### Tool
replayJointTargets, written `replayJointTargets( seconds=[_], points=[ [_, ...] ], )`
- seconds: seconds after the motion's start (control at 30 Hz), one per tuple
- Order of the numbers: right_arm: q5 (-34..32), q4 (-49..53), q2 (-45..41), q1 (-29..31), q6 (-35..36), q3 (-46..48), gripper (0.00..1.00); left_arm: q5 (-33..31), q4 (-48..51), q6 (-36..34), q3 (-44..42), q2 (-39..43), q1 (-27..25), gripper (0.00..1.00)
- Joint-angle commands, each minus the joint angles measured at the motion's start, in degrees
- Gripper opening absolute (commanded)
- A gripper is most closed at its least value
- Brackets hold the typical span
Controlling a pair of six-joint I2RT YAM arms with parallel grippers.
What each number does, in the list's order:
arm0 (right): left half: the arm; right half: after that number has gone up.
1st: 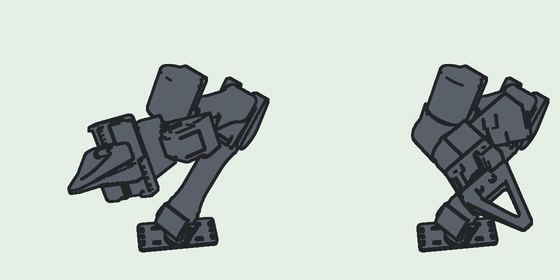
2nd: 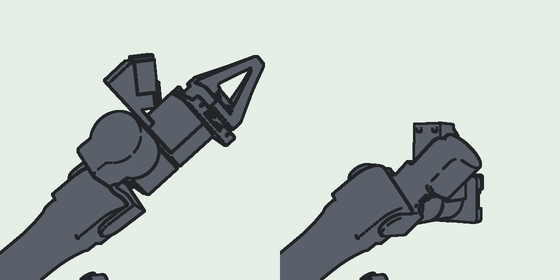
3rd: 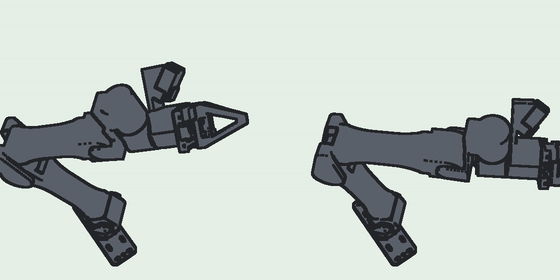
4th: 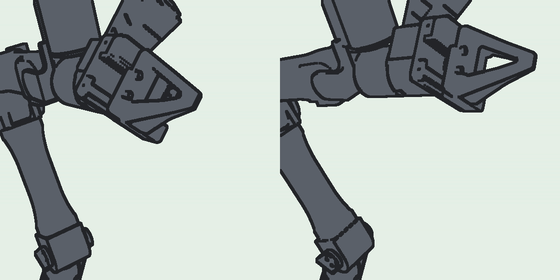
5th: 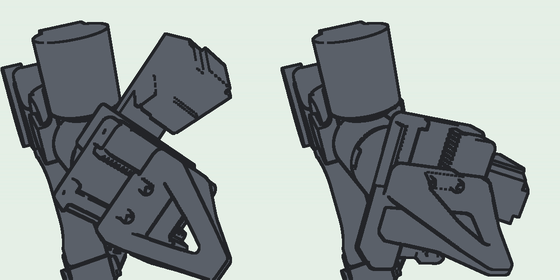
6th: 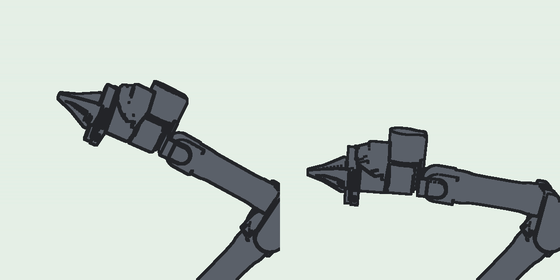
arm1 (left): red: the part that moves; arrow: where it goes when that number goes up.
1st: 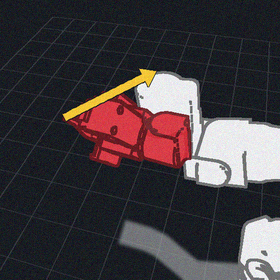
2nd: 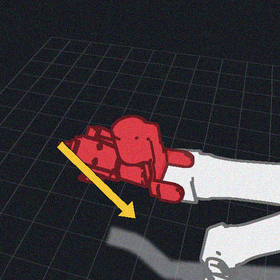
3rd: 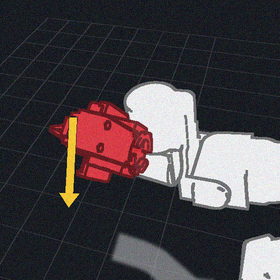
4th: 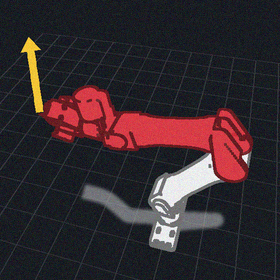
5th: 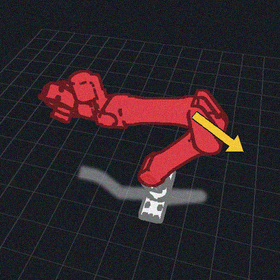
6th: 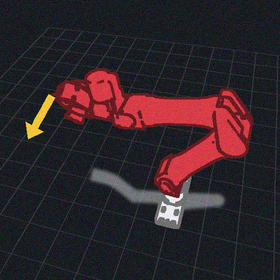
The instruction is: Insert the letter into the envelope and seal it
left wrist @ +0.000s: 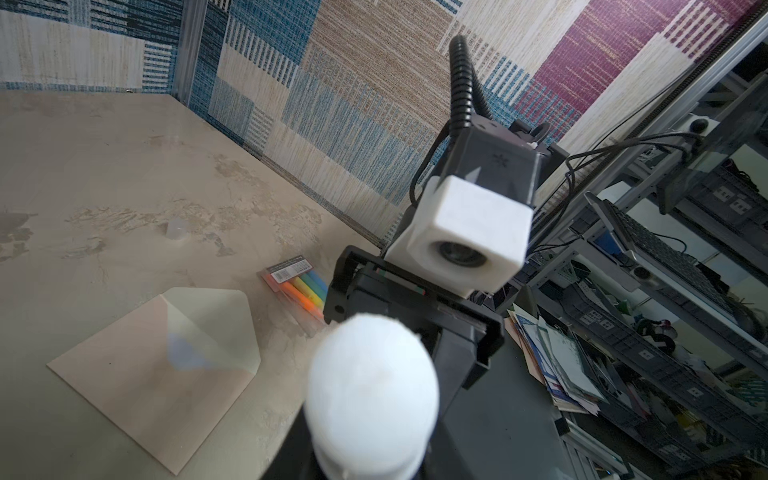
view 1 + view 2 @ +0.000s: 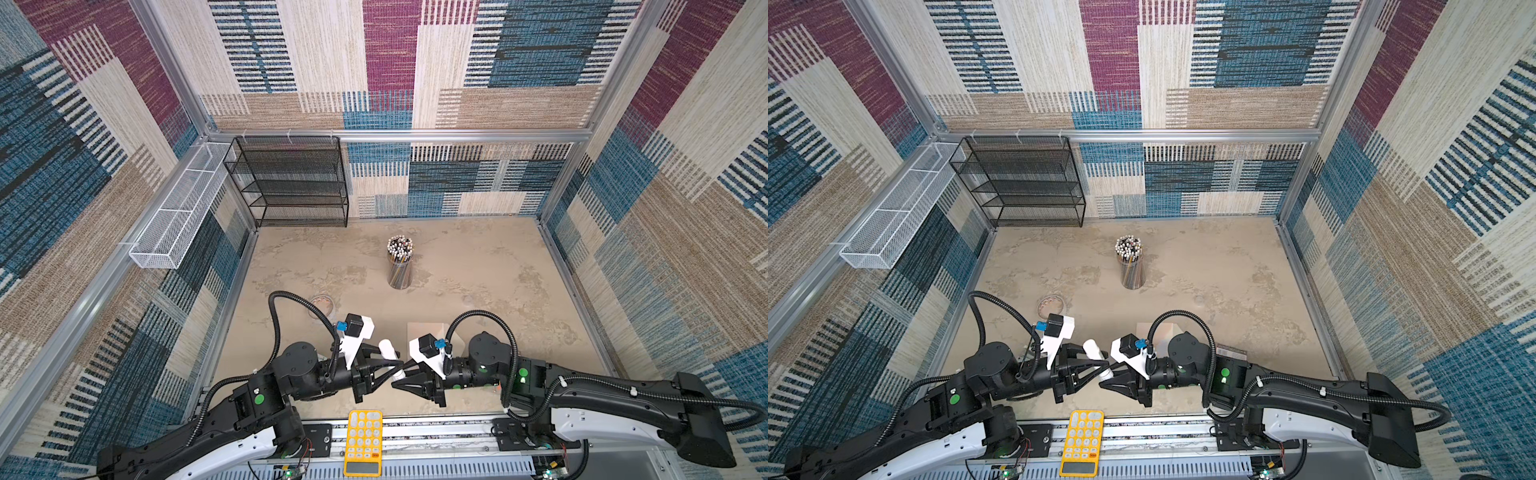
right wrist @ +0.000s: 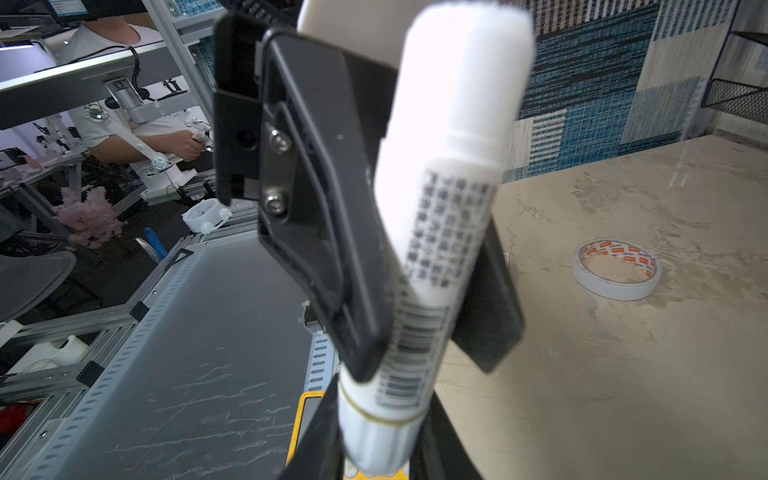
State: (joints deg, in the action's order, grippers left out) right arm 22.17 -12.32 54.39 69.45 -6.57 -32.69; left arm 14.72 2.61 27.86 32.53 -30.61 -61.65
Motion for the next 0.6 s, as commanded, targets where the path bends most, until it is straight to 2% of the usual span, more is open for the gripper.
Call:
replayJointTargets(
  seconds=[0.0,0.1,0.17,0.33,0.43,0.57],
  points=[
    [5.16,-4.55,-1.05,-0.37,0.20,-0.11,0.18,-1.11,5.21,-1.80,-0.01,-0.11,0.21,0.00],
    [0.83,-2.92,-0.90,-0.42,2.21,0.20,0.33,-3.93,4.42,-0.94,-0.10,0.12,0.15,0.00],
    [-2.54,-3.04,-1.12,-0.38,4.28,1.42,0.48,-6.89,3.89,-0.41,0.05,0.49,0.20,0.00],
    [-13.16,-10.83,-4.21,-0.37,7.92,8.33,0.61,-20.37,4.81,3.17,0.61,3.77,0.19,0.00],
    [-23.05,-21.27,-6.82,-0.37,7.81,14.69,0.65,-29.09,4.10,7.51,-0.93,6.70,0.21,0.00],
    [-30.91,-37.15,-7.57,-0.03,7.86,22.38,0.69,-35.11,0.64,12.50,-2.90,8.13,0.14,0.00]
  ],
)
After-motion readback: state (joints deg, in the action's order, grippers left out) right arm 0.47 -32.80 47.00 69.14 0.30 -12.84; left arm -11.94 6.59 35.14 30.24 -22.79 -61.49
